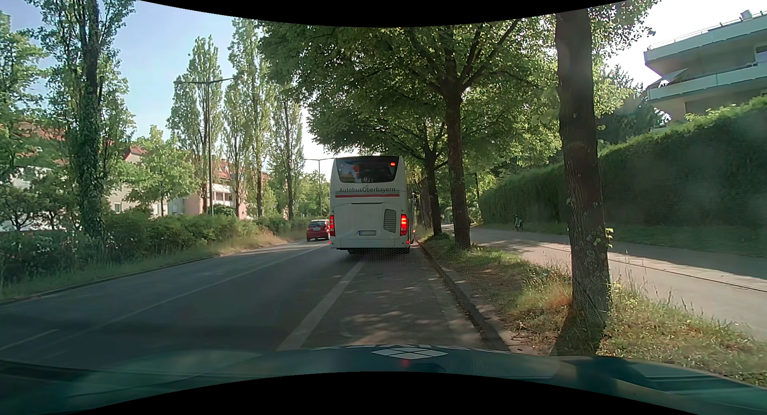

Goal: Follow the waypoints while adhering to traffic rules and regulations

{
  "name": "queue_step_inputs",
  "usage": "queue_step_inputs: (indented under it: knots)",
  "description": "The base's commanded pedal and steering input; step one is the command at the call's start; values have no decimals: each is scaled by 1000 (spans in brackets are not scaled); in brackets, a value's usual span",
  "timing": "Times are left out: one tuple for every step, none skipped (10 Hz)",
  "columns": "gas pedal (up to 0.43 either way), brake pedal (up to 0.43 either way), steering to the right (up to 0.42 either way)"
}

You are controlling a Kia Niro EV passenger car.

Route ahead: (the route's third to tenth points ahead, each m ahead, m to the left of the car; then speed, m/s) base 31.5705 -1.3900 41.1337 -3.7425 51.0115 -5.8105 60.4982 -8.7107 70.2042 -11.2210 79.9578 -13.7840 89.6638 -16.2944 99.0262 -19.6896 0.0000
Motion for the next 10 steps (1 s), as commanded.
queue_step_inputs:
  knots:
    - [0,488,-35]
    - [0,494,-35]
    - [0,494,-35]
    - [0,494,-36]
    - [0,494,-38]
    - [0,494,-41]
    - [0,494,-52]
    - [0,494,-73]
    - [0,494,-92]
    - [0,494,-114]
